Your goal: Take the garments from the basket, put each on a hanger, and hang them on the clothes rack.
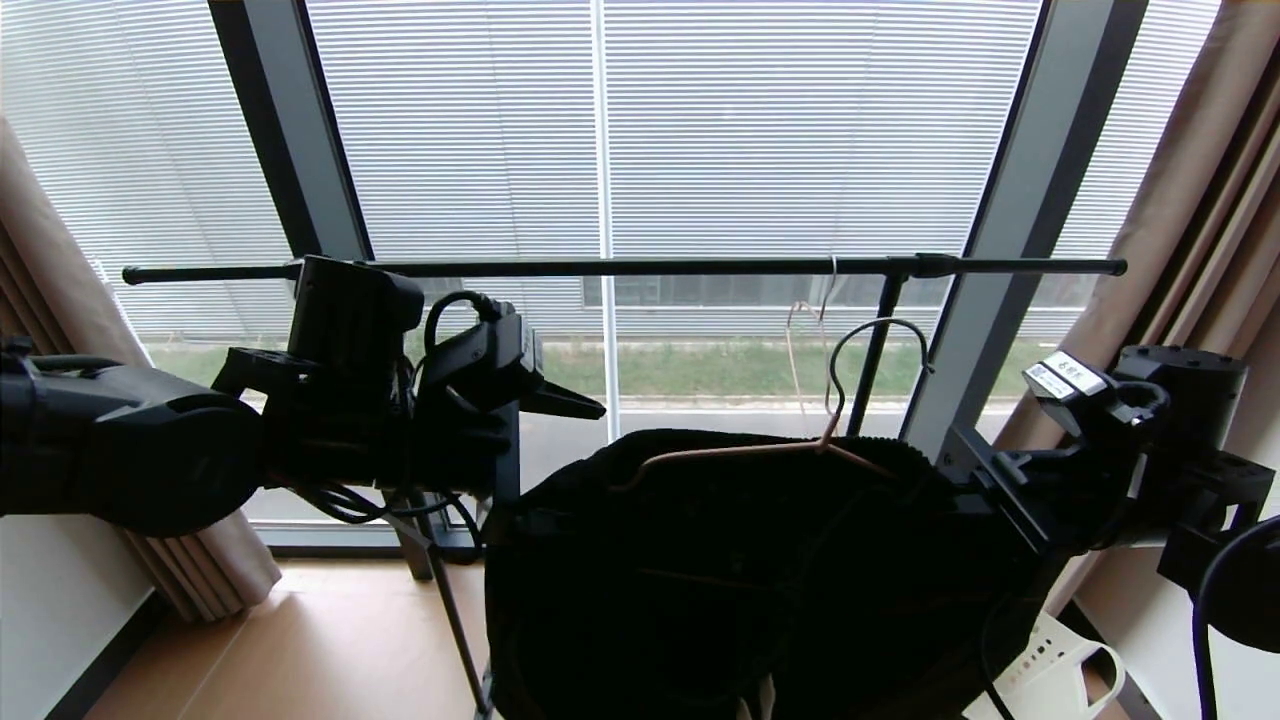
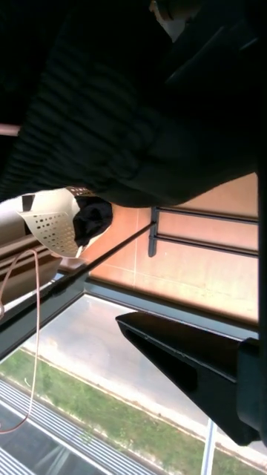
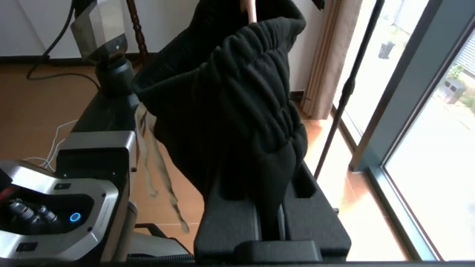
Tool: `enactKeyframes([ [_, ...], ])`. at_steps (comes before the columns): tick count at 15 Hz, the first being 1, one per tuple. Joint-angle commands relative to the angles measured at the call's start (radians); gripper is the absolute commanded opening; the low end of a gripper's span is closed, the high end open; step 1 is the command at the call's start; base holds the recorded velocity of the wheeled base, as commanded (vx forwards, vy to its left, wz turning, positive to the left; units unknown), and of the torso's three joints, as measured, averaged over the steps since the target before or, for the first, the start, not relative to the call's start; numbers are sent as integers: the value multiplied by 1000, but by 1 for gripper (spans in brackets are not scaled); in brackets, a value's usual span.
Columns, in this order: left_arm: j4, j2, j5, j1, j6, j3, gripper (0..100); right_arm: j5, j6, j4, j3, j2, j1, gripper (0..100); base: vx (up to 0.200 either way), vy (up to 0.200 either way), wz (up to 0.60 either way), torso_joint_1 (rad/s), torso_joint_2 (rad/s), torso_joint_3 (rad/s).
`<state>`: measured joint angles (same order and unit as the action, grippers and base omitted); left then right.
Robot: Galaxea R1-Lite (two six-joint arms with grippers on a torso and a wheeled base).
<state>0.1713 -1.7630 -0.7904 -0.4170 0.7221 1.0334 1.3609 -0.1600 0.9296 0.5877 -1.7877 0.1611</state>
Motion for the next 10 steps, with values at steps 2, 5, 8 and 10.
enactKeyframes([
  [2, 1, -13, 2, -28, -29, 13, 100, -8, 0, 0, -3, -2, 25, 0, 0, 0, 0, 0, 0, 0],
  [5, 1, -29, 16, -46, -33, 25, 100, -37, 2, 2, 0, -9, 49, 0, 0, 0, 0, 0, 0, 0],
  [8, 1, -59, 25, -55, -35, 40, 100, -88, 7, 2, -2, -7, 74, 0, 0, 0, 0, 0, 0, 0],
  [10, 1, -69, 25, -55, -35, 39, 100, -86, 7, 2, -3, -1, 75, 0, 0, 0, 0, 0, 0, 0],
])
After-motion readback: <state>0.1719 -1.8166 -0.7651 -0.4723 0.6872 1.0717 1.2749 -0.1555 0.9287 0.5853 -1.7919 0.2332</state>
